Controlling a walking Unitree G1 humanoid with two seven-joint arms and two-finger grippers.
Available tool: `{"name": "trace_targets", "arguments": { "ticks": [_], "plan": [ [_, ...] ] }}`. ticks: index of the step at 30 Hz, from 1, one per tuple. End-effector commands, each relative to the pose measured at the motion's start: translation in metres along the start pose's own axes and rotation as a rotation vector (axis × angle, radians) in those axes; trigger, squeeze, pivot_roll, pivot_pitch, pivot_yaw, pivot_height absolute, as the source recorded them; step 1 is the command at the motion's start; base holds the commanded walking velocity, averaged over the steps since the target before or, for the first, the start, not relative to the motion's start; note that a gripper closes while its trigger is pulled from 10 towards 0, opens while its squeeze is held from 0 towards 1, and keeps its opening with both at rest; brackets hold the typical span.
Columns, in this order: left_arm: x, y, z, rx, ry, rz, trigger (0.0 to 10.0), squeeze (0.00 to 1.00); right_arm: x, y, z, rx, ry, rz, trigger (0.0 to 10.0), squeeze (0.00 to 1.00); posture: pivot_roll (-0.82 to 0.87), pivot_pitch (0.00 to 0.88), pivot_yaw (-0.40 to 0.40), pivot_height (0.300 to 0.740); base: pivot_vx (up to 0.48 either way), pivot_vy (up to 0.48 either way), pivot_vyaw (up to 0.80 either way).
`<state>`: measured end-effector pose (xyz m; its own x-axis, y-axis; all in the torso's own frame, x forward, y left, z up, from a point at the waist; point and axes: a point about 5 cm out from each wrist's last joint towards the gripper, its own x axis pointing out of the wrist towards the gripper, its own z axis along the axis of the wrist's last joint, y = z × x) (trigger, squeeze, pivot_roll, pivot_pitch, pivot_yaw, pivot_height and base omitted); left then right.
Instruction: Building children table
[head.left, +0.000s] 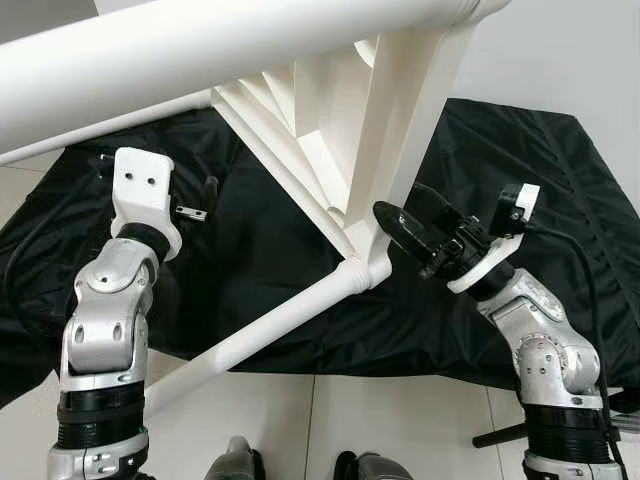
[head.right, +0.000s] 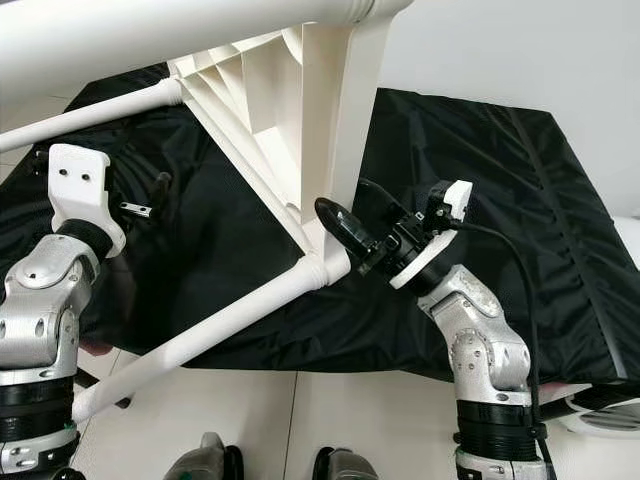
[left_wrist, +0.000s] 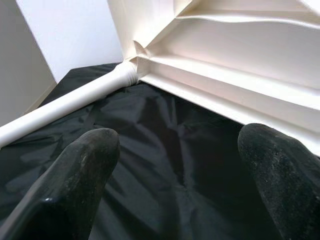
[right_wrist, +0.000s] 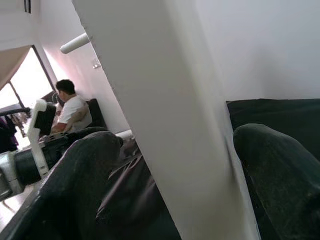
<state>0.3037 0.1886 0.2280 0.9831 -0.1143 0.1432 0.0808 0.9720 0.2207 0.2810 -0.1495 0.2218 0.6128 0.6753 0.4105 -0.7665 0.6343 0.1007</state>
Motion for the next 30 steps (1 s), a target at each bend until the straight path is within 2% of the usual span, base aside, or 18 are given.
{"name": "trace_targets", "arguments": {
  "ticks": [1, 13, 23, 30],
  "plan": [
    [-0.002, 0.000, 0.001, -0.006, -0.013, 0.064, 10.0, 0.00, 0.002, 0.001, 0.001, -0.021, 0.000, -0.002, 10.0, 0.00, 0.05, 0.096, -0.079, 0.740, 0.000, 0.000, 0.00],
    [-0.006, -0.009, 0.002, 0.025, -0.024, 0.050, 10.0, 0.00, 0.012, 0.012, -0.012, -0.077, 0.023, -0.024, 10.0, 0.00, 0.06, 0.088, -0.087, 0.740, 0.000, 0.000, 0.00],
    [-0.009, -0.014, 0.002, 0.021, -0.018, 0.038, 10.0, 0.00, 0.034, 0.017, -0.020, -0.139, 0.014, -0.125, 10.0, 0.00, 0.07, 0.101, -0.105, 0.740, 0.000, 0.000, 0.00],
    [-0.011, -0.015, 0.004, 0.019, -0.020, 0.035, 10.0, 0.00, 0.049, 0.018, -0.021, -0.170, 0.022, -0.133, 10.0, 0.00, 0.08, 0.108, -0.111, 0.740, 0.000, 0.000, 0.00]
  ]
}}
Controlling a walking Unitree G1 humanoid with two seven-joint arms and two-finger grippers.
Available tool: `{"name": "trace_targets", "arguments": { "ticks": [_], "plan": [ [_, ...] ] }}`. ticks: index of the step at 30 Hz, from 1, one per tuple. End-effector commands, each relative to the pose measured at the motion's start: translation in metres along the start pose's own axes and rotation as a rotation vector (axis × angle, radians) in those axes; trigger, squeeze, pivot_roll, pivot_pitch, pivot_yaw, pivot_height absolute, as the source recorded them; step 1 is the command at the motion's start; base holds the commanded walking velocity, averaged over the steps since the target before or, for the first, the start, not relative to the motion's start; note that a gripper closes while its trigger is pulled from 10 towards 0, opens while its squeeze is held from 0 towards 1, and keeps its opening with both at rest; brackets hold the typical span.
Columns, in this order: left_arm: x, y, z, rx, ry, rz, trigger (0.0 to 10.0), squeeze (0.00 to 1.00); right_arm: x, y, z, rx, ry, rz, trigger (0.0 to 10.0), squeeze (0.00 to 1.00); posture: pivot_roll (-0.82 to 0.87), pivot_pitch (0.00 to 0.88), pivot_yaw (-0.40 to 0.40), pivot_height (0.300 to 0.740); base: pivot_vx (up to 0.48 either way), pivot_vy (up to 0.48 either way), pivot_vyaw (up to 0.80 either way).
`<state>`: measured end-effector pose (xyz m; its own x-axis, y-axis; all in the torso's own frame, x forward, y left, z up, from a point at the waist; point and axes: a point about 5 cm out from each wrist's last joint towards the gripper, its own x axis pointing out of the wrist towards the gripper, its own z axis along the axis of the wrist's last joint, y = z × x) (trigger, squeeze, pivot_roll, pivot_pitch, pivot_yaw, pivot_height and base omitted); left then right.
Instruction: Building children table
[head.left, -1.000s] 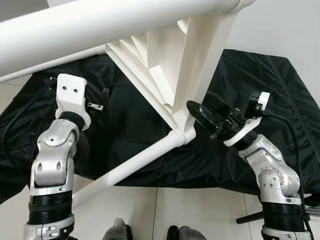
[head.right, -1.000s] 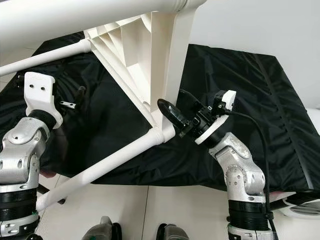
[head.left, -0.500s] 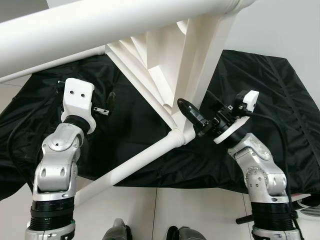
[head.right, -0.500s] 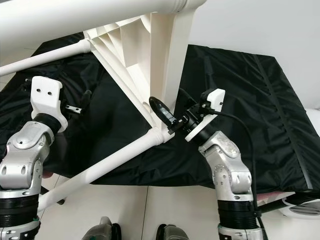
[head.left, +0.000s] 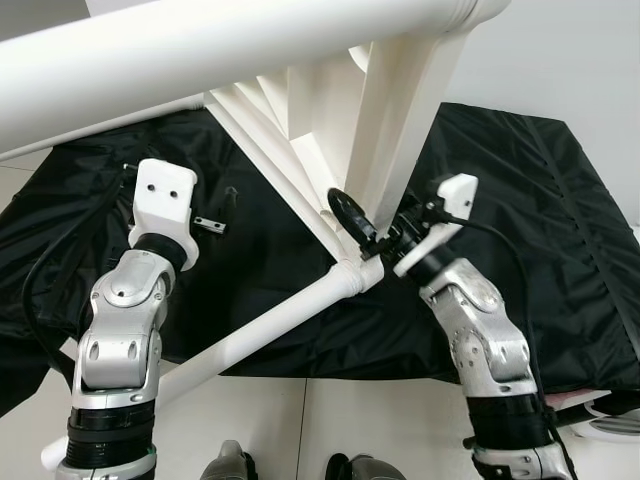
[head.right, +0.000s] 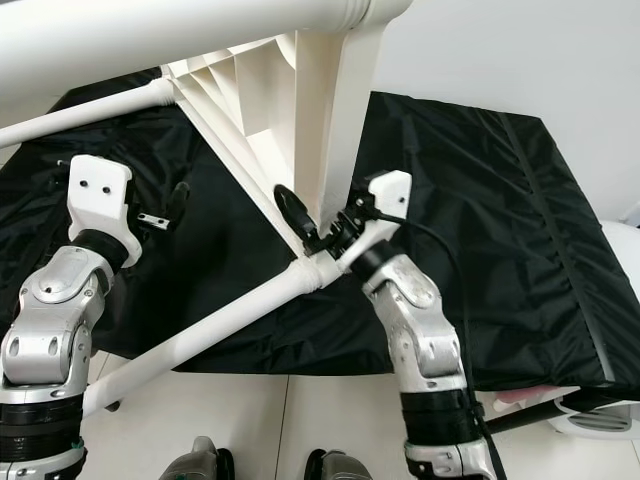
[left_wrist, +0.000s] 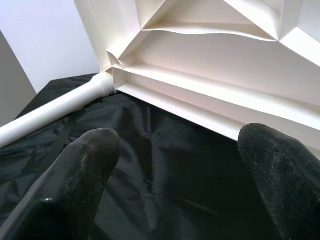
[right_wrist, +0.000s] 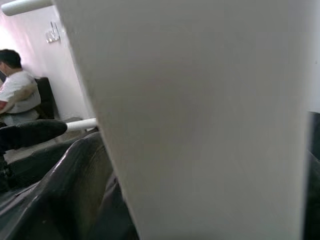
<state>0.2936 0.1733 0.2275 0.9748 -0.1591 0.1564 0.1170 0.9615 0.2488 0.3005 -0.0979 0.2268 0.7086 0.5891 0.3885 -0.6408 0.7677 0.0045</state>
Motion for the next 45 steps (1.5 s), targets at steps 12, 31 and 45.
{"name": "trace_targets", "arguments": {
  "ticks": [12, 31, 45],
  "plan": [
    [-0.005, 0.001, 0.002, -0.009, 0.008, 0.078, 10.0, 0.00, 0.019, -0.006, 0.004, -0.099, 0.040, 0.024, 10.0, 0.00, 0.08, 0.117, -0.126, 0.740, 0.000, 0.000, 0.00],
    [-0.007, 0.004, 0.008, -0.009, -0.005, 0.099, 10.0, 0.00, 0.020, -0.022, -0.001, -0.045, 0.169, 0.160, 0.0, 0.00, 0.08, 0.117, -0.142, 0.740, 0.000, 0.000, 0.00],
    [-0.003, 0.001, 0.013, -0.015, -0.022, 0.063, 10.0, 0.00, -0.007, -0.046, 0.010, -0.065, 0.087, -0.120, 10.0, 0.00, 0.04, 0.108, -0.108, 0.740, 0.000, 0.000, 0.00]
  ]
}}
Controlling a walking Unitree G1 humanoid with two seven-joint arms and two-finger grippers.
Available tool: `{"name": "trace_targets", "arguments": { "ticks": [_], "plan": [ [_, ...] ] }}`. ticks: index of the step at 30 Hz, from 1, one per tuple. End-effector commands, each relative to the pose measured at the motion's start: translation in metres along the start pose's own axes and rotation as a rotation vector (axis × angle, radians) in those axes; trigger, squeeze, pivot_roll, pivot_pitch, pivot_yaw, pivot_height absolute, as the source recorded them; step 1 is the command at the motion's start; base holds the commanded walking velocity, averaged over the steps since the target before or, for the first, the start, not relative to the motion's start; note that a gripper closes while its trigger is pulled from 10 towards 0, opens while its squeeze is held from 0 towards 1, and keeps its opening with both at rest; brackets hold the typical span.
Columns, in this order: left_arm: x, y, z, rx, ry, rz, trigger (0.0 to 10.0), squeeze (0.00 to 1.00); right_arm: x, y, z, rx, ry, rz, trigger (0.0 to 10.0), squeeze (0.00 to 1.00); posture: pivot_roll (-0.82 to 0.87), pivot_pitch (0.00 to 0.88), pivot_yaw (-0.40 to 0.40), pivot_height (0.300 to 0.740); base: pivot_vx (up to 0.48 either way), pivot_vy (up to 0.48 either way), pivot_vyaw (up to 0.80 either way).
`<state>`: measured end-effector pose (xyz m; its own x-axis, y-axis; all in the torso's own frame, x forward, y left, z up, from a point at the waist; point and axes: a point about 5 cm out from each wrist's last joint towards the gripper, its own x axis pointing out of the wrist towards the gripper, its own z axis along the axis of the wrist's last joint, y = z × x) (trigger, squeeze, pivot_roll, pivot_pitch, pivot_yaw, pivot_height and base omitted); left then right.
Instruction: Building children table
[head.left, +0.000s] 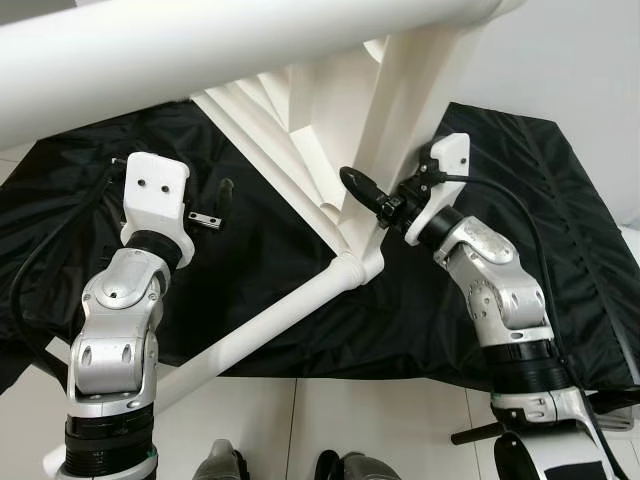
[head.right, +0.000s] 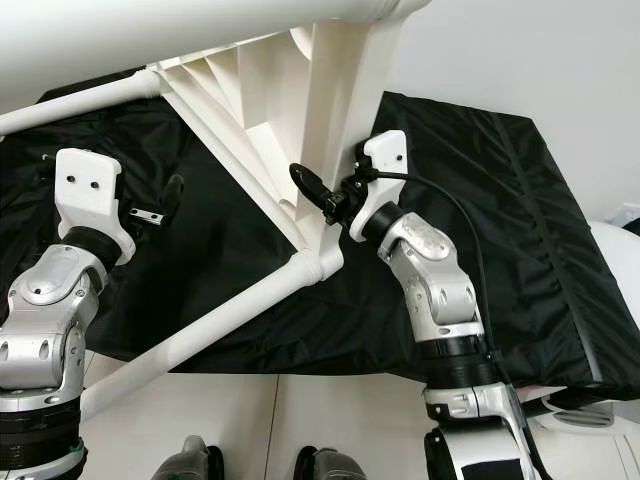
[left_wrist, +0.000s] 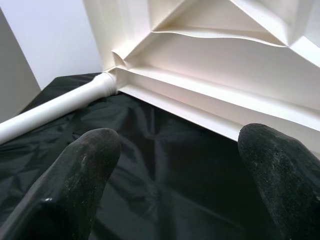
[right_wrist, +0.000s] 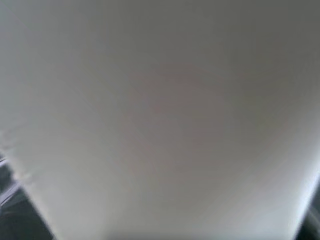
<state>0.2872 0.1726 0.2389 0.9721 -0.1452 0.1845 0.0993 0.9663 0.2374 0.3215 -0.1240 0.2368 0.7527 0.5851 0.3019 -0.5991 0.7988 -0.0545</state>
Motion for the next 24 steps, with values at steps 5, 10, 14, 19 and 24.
{"name": "trace_targets", "arguments": {
  "ticks": [5, 10, 14, 19, 24],
  "plan": [
    [0.005, -0.003, 0.001, -0.009, -0.001, 0.018, 10.0, 0.00, -0.023, -0.023, 0.001, -0.012, -0.022, -0.201, 10.0, 0.00, 0.01, 0.104, -0.084, 0.740, 0.000, 0.000, 0.00],
    [0.013, -0.008, 0.002, -0.011, -0.005, -0.026, 10.0, 0.00, -0.043, -0.039, 0.004, -0.045, -0.038, -0.353, 10.0, 0.00, -0.02, 0.102, -0.053, 0.740, 0.000, 0.000, 0.00],
    [0.018, -0.013, 0.003, -0.016, -0.010, -0.061, 10.0, 0.00, -0.057, -0.047, 0.007, -0.082, -0.051, -0.451, 10.0, 0.00, -0.06, 0.104, -0.023, 0.740, 0.000, 0.000, 0.00],
    [0.027, -0.020, 0.005, -0.026, -0.016, -0.108, 10.0, 0.00, -0.077, -0.051, 0.015, -0.172, -0.067, -0.563, 10.0, 0.00, -0.11, 0.105, 0.014, 0.740, 0.000, 0.000, 0.00],
    [0.032, -0.024, 0.006, -0.033, -0.022, -0.131, 10.0, 0.00, -0.087, -0.052, 0.021, -0.249, -0.065, -0.617, 10.0, 0.00, -0.13, 0.105, 0.030, 0.740, 0.000, 0.000, 0.00]
  ]
}}
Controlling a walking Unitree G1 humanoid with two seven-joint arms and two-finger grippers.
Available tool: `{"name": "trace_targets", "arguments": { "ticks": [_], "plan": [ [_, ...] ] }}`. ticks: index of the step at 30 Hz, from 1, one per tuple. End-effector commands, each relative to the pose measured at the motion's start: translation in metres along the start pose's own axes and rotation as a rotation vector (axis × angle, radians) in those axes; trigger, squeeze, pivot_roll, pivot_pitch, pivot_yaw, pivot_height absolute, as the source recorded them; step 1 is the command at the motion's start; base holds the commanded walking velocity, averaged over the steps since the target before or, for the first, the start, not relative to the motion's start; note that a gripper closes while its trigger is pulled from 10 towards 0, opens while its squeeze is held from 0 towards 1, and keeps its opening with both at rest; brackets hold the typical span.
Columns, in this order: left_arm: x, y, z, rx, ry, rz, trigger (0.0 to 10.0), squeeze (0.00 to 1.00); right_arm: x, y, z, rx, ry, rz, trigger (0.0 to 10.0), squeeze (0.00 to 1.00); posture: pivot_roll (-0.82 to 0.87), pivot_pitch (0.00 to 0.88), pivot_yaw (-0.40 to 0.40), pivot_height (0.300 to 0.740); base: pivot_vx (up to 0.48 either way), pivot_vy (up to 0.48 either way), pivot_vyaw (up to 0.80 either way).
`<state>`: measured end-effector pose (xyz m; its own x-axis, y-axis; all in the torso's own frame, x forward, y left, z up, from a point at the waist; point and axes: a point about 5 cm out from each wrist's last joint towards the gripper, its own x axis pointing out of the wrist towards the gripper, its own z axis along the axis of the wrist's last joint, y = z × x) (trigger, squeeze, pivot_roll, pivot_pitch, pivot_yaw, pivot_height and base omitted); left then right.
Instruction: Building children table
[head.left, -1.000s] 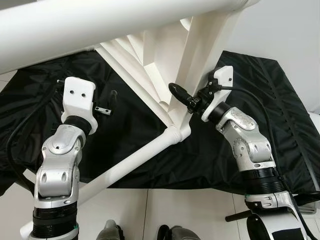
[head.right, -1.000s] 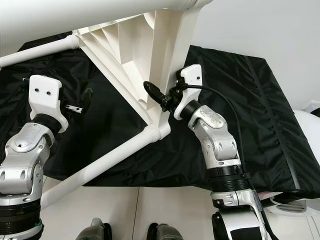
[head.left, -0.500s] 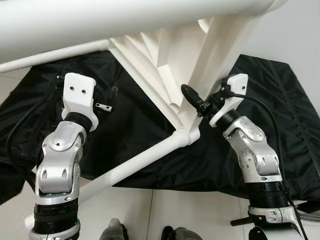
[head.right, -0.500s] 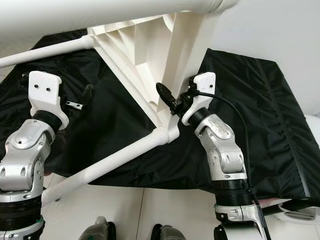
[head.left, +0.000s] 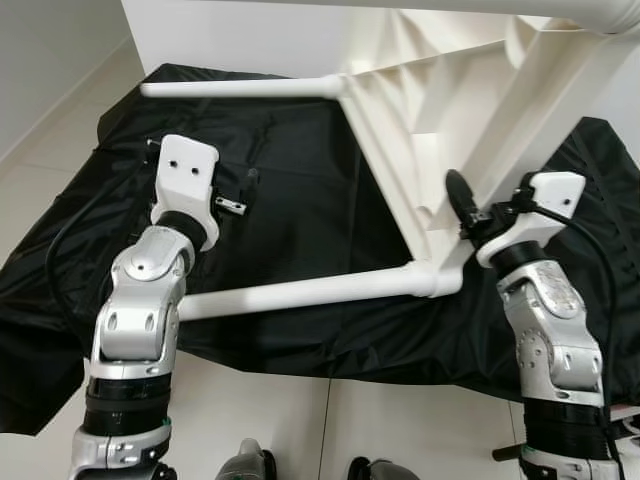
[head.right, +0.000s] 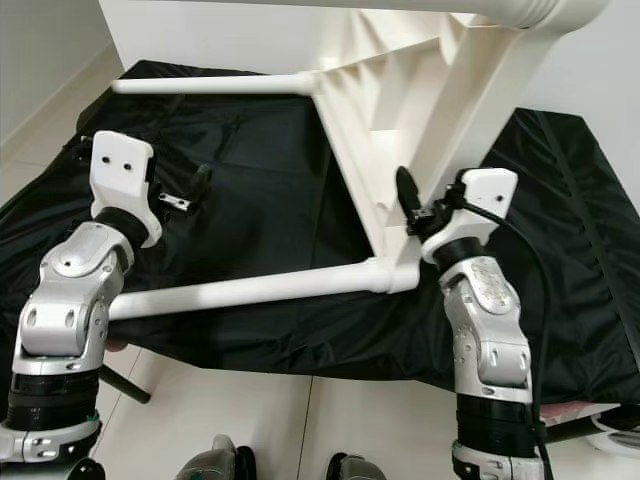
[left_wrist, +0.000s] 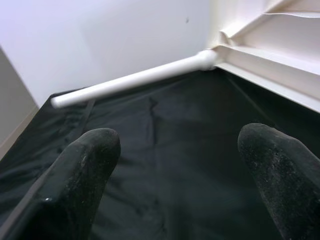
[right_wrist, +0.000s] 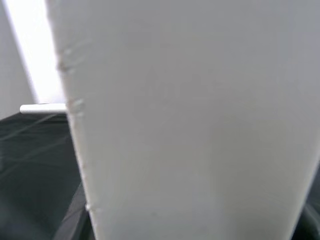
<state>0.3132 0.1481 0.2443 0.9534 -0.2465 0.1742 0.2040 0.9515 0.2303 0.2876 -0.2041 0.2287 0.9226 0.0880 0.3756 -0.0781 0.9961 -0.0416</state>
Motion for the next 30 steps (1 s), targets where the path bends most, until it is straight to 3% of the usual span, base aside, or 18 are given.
{"name": "trace_targets", "arguments": {
  "ticks": [1, 5, 7, 12, 17, 26, 27, 28, 30],
  "plan": [
    [0.004, -0.005, 0.001, -0.008, -0.011, -0.036, 10.0, 0.00, -0.008, -0.017, 0.008, -0.085, -0.028, -0.106, 10.0, 0.00, -0.14, 0.104, 0.034, 0.740, 0.000, 0.000, 0.00],
    [0.007, -0.006, 0.002, -0.010, -0.016, -0.048, 10.0, 0.00, -0.016, -0.021, 0.010, -0.138, -0.032, -0.151, 10.0, 0.00, -0.14, 0.104, 0.036, 0.740, 0.000, 0.000, 0.00],
    [0.010, -0.007, 0.002, -0.010, -0.023, -0.057, 10.0, 0.00, -0.024, -0.027, 0.009, -0.222, -0.016, -0.237, 10.0, 0.00, -0.15, 0.102, 0.042, 0.740, 0.000, 0.000, 0.00],
    [0.011, -0.007, 0.002, -0.008, -0.025, -0.059, 10.0, 0.00, -0.027, -0.030, 0.006, -0.248, 0.002, -0.294, 10.0, 0.00, -0.14, 0.101, 0.040, 0.740, 0.000, 0.000, 0.00],
    [0.011, -0.004, 0.003, 0.003, -0.028, -0.047, 10.0, 0.00, -0.030, -0.031, -0.001, -0.236, 0.040, -0.372, 10.0, 0.00, -0.12, 0.098, 0.030, 0.740, 0.000, 0.000, 0.00],
    [0.009, 0.000, 0.002, 0.016, -0.025, -0.037, 10.0, 0.00, -0.025, -0.024, -0.010, -0.189, 0.065, -0.351, 10.0, 0.00, -0.09, 0.100, 0.014, 0.740, 0.000, 0.000, 0.00],
    [0.008, 0.001, 0.002, 0.020, -0.022, -0.037, 10.0, 0.00, -0.023, -0.022, -0.011, -0.178, 0.064, -0.343, 10.0, 0.55, -0.09, 0.098, 0.010, 0.740, 0.000, 0.000, 0.00],
    [0.008, 0.002, 0.001, 0.019, -0.016, -0.038, 10.0, 0.00, -0.020, -0.018, -0.011, -0.146, 0.055, -0.314, 10.0, 1.00, -0.08, 0.100, 0.005, 0.740, 0.000, 0.000, 0.00],
    [0.007, 0.002, 0.000, 0.017, -0.012, -0.039, 10.0, 0.00, -0.018, -0.016, -0.011, -0.126, 0.048, -0.297, 10.0, 1.00, -0.08, 0.100, 0.005, 0.740, 0.000, 0.000, 0.00]
  ]
}}
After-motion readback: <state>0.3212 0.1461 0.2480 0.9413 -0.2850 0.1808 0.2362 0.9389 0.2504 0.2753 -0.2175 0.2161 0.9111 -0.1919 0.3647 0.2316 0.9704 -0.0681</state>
